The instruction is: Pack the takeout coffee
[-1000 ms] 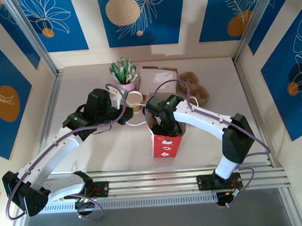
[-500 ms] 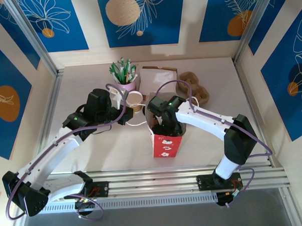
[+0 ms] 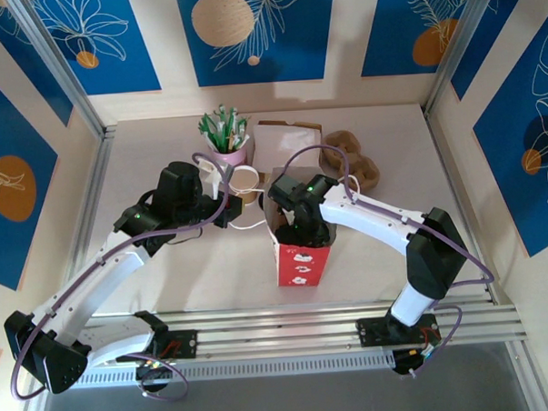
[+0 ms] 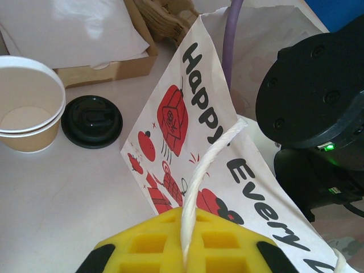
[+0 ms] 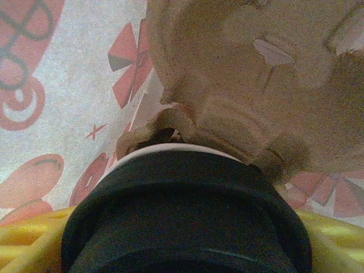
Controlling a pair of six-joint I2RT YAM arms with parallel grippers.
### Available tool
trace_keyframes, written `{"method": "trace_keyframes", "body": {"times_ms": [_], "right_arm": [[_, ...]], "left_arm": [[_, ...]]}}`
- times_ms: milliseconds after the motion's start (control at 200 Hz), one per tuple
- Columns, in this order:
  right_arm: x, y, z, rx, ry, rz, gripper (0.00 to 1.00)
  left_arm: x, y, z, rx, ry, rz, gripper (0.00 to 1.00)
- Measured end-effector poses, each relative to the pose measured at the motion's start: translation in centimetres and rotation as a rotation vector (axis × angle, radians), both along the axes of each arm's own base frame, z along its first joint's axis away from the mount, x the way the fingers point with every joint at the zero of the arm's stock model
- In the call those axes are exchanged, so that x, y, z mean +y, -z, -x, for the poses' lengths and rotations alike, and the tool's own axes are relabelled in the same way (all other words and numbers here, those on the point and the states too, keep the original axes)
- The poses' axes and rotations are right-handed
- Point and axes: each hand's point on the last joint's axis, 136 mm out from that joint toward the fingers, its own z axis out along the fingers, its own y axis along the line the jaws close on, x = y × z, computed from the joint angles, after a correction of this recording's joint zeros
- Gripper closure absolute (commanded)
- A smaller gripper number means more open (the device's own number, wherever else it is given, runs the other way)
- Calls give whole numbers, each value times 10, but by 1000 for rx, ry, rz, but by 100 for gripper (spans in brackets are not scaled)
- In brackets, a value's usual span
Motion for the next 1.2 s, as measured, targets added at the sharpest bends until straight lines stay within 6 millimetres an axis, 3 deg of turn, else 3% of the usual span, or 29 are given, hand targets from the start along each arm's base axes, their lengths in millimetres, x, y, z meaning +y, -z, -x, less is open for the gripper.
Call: {"method": "trace_keyframes", "body": {"times_ms": [870,1200], "right_arm": [[-4,-4,3,13,-11,38,7],[-4,-16,1,6,-21,43,3]], "left_arm": [[-1,0,2,4,10,5,100],[-2,0,2,6,16,8,100]]}}
